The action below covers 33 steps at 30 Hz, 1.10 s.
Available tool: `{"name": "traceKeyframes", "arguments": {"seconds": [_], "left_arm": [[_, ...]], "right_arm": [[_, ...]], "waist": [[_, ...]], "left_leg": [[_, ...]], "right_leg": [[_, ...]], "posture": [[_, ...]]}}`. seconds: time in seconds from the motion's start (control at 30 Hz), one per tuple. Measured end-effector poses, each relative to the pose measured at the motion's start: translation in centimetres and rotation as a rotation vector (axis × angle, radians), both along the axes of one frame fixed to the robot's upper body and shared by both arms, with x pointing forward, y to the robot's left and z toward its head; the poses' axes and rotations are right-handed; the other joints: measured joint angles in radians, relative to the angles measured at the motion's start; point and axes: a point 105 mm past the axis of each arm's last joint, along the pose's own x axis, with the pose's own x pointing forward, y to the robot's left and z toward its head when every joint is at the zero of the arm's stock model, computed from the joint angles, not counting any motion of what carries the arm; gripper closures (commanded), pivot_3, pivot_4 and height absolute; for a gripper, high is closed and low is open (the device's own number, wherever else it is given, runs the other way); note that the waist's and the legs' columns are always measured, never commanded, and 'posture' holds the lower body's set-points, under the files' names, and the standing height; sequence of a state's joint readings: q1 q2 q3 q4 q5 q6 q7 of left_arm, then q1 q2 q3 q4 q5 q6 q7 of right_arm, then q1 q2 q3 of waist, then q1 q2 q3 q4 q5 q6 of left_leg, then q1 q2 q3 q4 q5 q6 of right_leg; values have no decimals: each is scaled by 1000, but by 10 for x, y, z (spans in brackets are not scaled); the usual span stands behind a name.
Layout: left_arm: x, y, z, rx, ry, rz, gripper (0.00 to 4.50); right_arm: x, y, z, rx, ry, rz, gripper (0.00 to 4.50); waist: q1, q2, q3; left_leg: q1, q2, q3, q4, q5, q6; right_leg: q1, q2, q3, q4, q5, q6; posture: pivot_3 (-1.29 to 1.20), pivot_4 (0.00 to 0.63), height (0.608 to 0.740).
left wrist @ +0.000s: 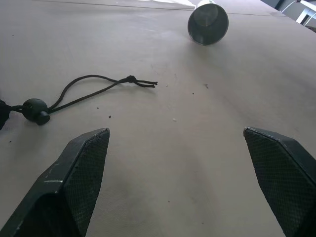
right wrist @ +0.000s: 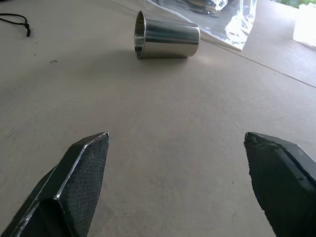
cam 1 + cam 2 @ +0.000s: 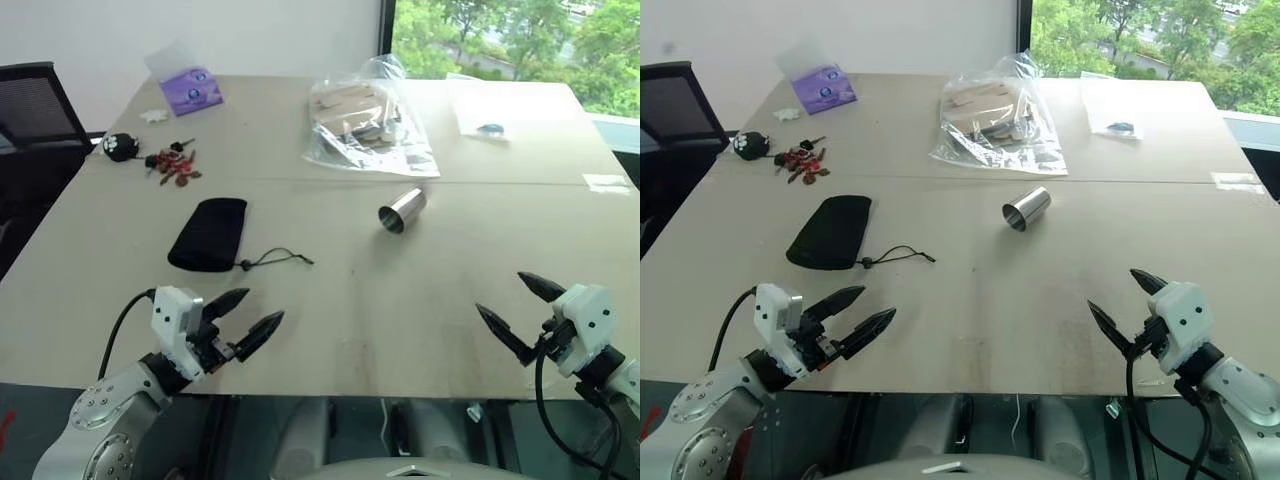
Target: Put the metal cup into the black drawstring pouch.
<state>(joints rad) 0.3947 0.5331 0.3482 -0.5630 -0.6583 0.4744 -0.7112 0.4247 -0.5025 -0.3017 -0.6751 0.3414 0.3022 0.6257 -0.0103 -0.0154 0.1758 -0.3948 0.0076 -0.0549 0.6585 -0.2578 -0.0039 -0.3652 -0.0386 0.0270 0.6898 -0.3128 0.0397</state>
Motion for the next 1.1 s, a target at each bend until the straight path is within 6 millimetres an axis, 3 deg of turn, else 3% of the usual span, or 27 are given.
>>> {"name": "traceKeyframes", "arguments": {"seconds": [0.1, 0.2, 0.33, 0.47, 0.5, 0.6, 0.67, 0.87, 1.1], "left_arm": [[3, 1, 1, 6, -10, 15, 0], [27, 2, 21, 47, -134, 70, 0], [33, 13, 23, 166, -142, 127, 0], [40, 40, 30, 486, -207, 236, 0], [38, 58, 36, 769, -296, 273, 0], [36, 64, 42, 941, -379, 257, 0], [33, 75, 41, 1168, -436, 200, 0], [36, 90, 39, 1398, -502, 185, 0], [54, 92, 37, 1456, -535, 179, 0]], "right_arm": [[3, 1, 1, 7, -10, 0, 46], [22, 29, 31, 55, -138, 80, 46], [22, 47, 51, 49, -162, 193, 46], [17, 64, 61, 43, -167, 341, 46], [10, 74, 62, 37, -166, 441, 46], [6, 83, 66, 53, -177, 514, 46], [0, 91, 73, 82, -189, 607, 46], [2, 94, 66, 93, -172, 647, 46], [9, 90, 61, 79, -184, 609, 46]], "waist": [[0, 0, 0], [-1, 0, 0], [-2, 0, 0], [-2, -1, 0], [-3, -1, 0], [-2, -1, 0], [-3, -1, 0], [1, -1, 0], [0, -1, 0]], "left_leg": [[0, 0, 0, 0, 0, 0], [1, 0, 0, 0, 0, 0], [-1, 0, 0, 0, 0, 0], [-2, -1, -2, -6, 0, 0], [-2, -1, -1, -9, 0, 0], [-3, -1, -1, -10, 0, 0], [-3, -1, -1, -11, 0, 0], [-3, -1, -2, -10, 0, 0], [-3, -1, -2, -10, 0, 0]], "right_leg": [[0, 0, 0, 0, 0, 0], [0, 3, 0, 0, 0, 0], [-1, 4, 0, -1, 0, 0], [-2, 4, -2, -5, 1, 0], [-2, 4, -2, -9, 1, 0], [-2, 2, -2, -11, 1, 0], [-2, 0, -1, -12, 1, 0], [-2, -1, -4, -11, 1, 0], [-2, 0, -5, -10, 1, 1]], "posture": [[0, 150, 740], [0, 150, 740], [0, 150, 740], [0, 150, 740], [0, 150, 740], [0, 150, 740], [0, 150, 740], [0, 150, 740], [0, 150, 740]]}}
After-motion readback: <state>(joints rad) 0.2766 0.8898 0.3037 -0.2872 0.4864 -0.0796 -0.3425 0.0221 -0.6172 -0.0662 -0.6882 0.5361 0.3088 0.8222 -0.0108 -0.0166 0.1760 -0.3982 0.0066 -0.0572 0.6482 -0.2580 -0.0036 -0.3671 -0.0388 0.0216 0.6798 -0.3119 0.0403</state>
